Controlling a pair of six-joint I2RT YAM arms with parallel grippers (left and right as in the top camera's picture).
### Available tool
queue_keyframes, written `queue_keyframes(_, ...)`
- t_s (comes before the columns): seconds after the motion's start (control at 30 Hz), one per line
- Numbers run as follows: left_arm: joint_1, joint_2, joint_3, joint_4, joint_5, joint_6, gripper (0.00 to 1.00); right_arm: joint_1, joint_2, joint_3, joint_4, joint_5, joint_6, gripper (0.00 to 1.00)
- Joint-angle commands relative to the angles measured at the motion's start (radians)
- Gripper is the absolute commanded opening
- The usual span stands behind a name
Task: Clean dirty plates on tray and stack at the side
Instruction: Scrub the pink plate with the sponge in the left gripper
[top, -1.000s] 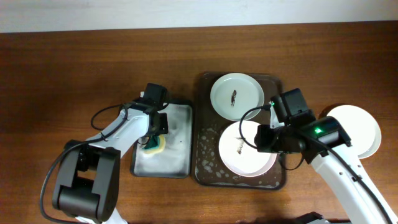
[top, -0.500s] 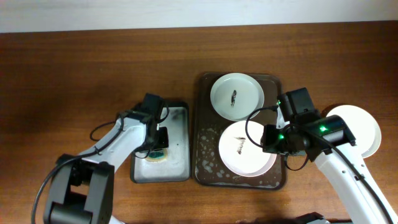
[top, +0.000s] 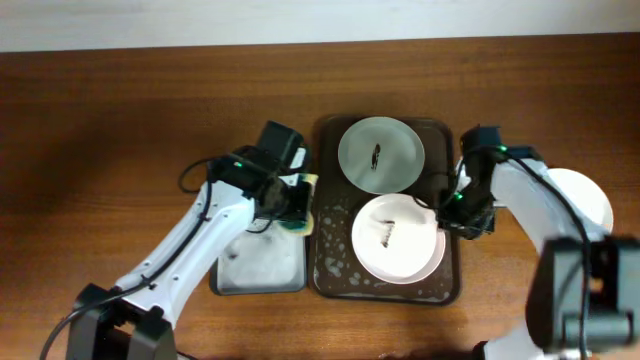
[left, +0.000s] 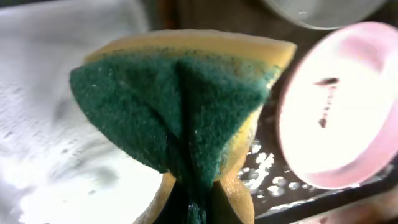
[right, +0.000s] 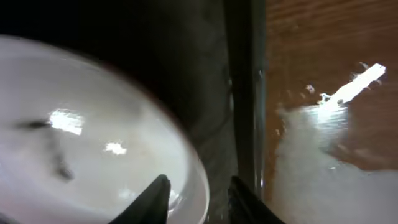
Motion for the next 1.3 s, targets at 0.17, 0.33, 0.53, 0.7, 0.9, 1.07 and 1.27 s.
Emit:
queue_keyframes(0.17, -0.165, 0.017, 0.012, 0.188, 0.062, -0.059, 0.0, -0.006, 0.094, -0.134, 0.182, -0.114, -0.108, 0.13)
queue_keyframes(0.33, -0.253, 0.171, 0.012, 0.381, 0.195, -0.171, 0.0, -0.006, 0.094, -0.138, 0.184, -0.118, -0.108, 0.04)
queue_keyframes(0.53, -0.336, 0.44, 0.012, 0.688, 0.322, -0.306, 0.0, -0.006, 0.094, -0.138, 0.169, -0.118, -0.108, 0.04)
queue_keyframes(0.7, -0.309, 0.566, 0.012, 0.605, 0.084, -0.306, 0.0, -0.006, 0.094, -0.138, 0.157, -0.106, -0.108, 0.04)
queue_keyframes(0.9, -0.204, 0.565, 0.116, 0.269, -0.439, -0.216, 0.0, -0.005, 0.094, -0.138, 0.144, -0.103, -0.116, 0.04)
queue_keyframes(1.07, -0.221, 0.566, 0.152, 0.242, -0.337, -0.169, 0.0, -0.005, 0.094, -0.138, 0.135, -0.103, -0.131, 0.04)
queue_keyframes(1.27, -0.323, 0.572, 0.151, 0.463, 0.211, -0.336, 0.0, -0.004, 0.094, -0.138, 0.135, -0.103, -0.134, 0.04)
